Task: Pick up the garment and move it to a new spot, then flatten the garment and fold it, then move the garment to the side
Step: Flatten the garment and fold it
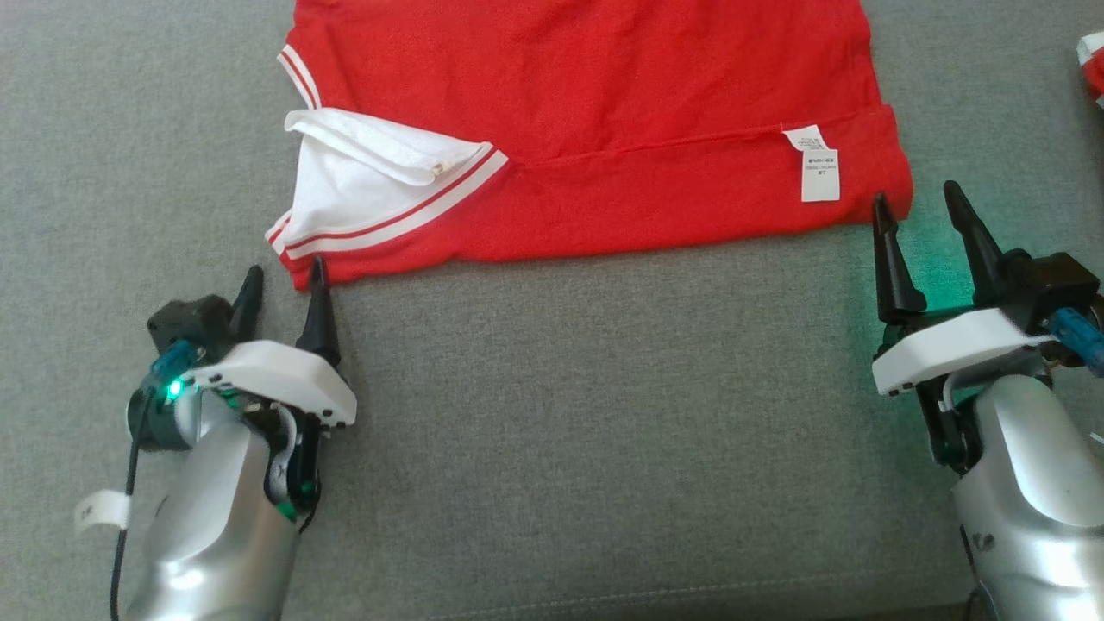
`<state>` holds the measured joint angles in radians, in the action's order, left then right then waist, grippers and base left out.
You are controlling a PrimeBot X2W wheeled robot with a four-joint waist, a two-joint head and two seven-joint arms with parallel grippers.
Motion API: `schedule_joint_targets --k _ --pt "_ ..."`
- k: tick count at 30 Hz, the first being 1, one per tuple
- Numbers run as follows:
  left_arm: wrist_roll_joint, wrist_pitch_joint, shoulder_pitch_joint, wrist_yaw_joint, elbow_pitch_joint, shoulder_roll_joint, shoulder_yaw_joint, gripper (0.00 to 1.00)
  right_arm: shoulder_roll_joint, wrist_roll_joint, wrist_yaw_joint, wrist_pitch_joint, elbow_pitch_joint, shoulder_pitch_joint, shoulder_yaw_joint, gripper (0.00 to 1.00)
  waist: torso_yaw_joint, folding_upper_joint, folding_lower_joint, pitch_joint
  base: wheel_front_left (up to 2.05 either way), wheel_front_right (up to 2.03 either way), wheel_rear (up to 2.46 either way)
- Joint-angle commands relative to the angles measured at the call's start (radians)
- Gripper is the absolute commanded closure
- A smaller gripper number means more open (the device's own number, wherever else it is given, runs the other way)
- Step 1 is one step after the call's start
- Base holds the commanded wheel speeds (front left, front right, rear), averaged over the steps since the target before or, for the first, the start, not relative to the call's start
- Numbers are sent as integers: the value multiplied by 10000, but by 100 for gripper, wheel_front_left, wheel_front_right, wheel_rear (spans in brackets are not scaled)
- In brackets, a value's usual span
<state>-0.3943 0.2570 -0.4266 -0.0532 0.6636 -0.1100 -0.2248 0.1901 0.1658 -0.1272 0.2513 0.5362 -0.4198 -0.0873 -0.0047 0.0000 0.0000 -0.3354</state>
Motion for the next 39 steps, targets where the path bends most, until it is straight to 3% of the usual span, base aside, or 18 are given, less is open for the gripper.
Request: schedule_joint_targets --k 1,3,4,5,6,15,27,28,29,30,39 --pt "86 47 -224 -6 -5 -132 297 0 22 -49 -35 104 -229 -64 -149 0 9 0 0 -14 0 0 0" --pt "75 47 -311 104 330 -70 202 0 27 -52 -35 104 -184 -74 -143 0 18 0 0 -19 0 0 0" --pt "64 46 -361 205 491 -57 148 34 30 -50 -35 104 -165 -80 -142 0 22 0 0 -21 0 0 0" --pt "48 46 -418 298 647 -52 108 78 35 -46 -35 104 -145 -86 -142 0 26 0 0 -19 0 0 0" --pt "31 45 -475 384 785 -44 72 99 42 -43 -35 105 -115 -94 -140 0 31 0 0 -16 0 0 0" --pt "77 40 -630 715 797 -3 -169 100 -63 155 -35 -392 983 -692 29 0 131 0 0 111 0 0 0" --pt "55 -74 -605 822 371 -2 -428 100 -260 -54 -35 -1269 3761 -1829 244 0 539 0 0 272 0 0 0" --pt "41 -83 -596 827 348 -8 -436 100 -286 -10 -35 -1297 3893 -1842 212 11 554 0 0 286 0 0 0" --pt "28 -92 -580 834 329 -22 -444 100 -295 36 -35 -1296 4006 -1849 172 51 564 0 0 308 0 0 0" --pt "15 -101 -553 841 308 -38 -451 100 -282 72 -35 -1272 4106 -1853 140 100 571 0 0 338 0 0 0" --pt "-72 -199 -124 895 -29 -286 -509 100 -71 489 -35 -910 4482 -1953 -213 100 551 0 0 743 0 0 0"
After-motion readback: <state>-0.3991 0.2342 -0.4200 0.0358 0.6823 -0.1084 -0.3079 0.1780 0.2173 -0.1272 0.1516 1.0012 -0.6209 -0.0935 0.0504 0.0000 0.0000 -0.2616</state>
